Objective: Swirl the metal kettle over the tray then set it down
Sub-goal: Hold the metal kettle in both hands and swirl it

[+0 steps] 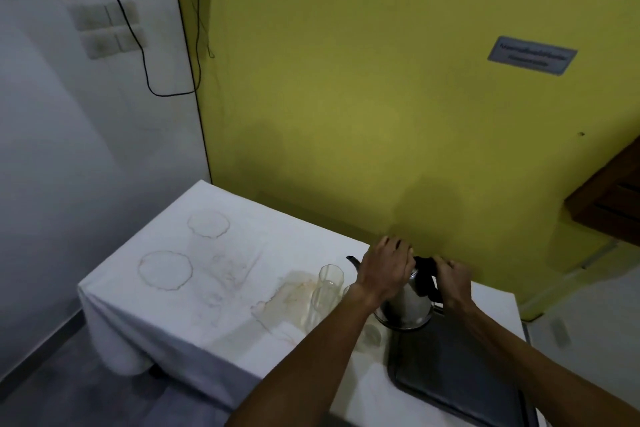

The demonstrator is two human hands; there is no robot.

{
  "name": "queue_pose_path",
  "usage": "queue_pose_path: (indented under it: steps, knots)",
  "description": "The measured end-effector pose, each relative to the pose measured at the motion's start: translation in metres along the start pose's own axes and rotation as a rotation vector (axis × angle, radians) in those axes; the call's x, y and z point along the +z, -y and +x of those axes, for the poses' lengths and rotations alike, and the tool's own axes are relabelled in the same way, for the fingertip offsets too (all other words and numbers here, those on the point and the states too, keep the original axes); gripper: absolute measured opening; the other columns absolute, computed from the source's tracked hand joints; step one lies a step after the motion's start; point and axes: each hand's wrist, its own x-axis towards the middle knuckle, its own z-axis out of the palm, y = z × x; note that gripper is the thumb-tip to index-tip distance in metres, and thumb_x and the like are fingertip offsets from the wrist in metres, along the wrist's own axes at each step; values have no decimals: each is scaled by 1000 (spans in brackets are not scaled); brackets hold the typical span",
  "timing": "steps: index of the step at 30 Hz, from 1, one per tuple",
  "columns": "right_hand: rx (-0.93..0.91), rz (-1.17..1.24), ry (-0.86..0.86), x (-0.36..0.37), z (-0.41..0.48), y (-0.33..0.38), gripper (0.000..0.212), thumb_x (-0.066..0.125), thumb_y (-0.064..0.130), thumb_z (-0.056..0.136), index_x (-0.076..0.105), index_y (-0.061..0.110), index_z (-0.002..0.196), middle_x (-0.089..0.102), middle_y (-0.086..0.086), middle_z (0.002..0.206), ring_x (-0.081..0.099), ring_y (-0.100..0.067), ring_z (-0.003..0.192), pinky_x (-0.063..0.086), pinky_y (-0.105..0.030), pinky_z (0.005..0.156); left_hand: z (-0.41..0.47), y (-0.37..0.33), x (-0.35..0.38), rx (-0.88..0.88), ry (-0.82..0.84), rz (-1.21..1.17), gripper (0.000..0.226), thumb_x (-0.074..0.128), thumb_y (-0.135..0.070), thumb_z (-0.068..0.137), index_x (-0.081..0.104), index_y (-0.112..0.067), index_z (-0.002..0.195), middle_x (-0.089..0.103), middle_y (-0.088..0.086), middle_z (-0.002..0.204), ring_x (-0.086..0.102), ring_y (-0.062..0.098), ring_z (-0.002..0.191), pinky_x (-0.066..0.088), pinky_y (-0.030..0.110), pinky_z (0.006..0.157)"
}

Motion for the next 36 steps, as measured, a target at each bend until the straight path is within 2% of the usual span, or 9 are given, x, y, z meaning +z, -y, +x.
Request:
queue_pose_path:
  steps: [2, 4, 9, 12, 15, 19, 21, 32, 36]
  knots:
    - [-50, -52, 10, 0, -4, 7, 36, 54, 42, 62, 65, 8, 59, 64, -20, 68, 52, -28, 66, 49, -44, 66, -9, 1, 4, -9, -59, 34, 48, 15, -21, 106, 57, -7, 90, 58, 13, 87, 48, 32, 80, 31, 43, 66]
    - [-99, -111, 13, 0, -11, 15, 37, 53, 43, 62, 62, 7, 57, 60, -15, 62, 51, -29, 63, 45, -42, 64, -17, 2, 7, -20, -127, 68, 39, 23, -21, 105, 58, -8, 94, 58, 13, 90, 49, 31, 82, 33, 42, 66]
    - [-204, -296, 85, 2, -13, 21, 34, 57, 36, 78, 65, 6, 63, 66, -16, 69, 60, -37, 71, 44, -39, 65, -36, 0, 8, -106, -203, -105, 31, 29, -22, 102, 57, -8, 107, 61, 12, 101, 55, 30, 90, 47, 44, 75]
    - [-244, -346, 95, 3, -13, 24, 37, 58, 35, 80, 62, 4, 61, 63, -15, 63, 58, -33, 64, 41, -36, 61, -40, -3, 6, -152, -224, -177, 31, 31, -21, 102, 57, -6, 107, 61, 13, 102, 56, 30, 93, 48, 45, 80]
    - [-268, -384, 98, 3, -12, 28, 37, 61, 29, 82, 59, 2, 58, 55, -10, 54, 51, -27, 55, 37, -32, 56, -40, -6, 3, -213, -237, -215, 38, 26, -28, 102, 57, -6, 105, 61, 13, 100, 56, 29, 92, 48, 44, 79]
    - [-313, -432, 98, 3, -11, 34, 40, 64, 23, 84, 52, 6, 50, 46, -7, 49, 44, -24, 51, 33, -31, 53, -40, -7, 4, -265, -265, -222, 65, 7, -49, 103, 58, -8, 104, 61, 12, 99, 57, 28, 91, 48, 41, 78]
    - [-344, -461, 98, 4, -10, 36, 42, 65, 23, 85, 48, 8, 49, 41, -5, 48, 41, -23, 49, 30, -30, 52, -41, -5, 7, -287, -279, -246, 70, 4, -54, 100, 58, -9, 107, 61, 11, 102, 57, 28, 94, 49, 40, 79]
    - [-392, -494, 99, 2, -3, 29, 47, 65, 24, 83, 38, 12, 46, 33, -1, 46, 35, -21, 47, 28, -31, 52, -41, -1, 20, -279, -272, -254, 70, 4, -54, 100, 58, -10, 110, 62, 10, 104, 57, 28, 95, 49, 43, 81]
    - [-395, -470, 122, -1, 2, 24, 40, 60, 33, 77, 47, 10, 47, 36, -1, 45, 37, -20, 45, 31, -29, 52, -39, -2, 22, -292, -261, -252, 67, 6, -52, 101, 57, -10, 107, 61, 11, 102, 57, 28, 93, 49, 45, 80]
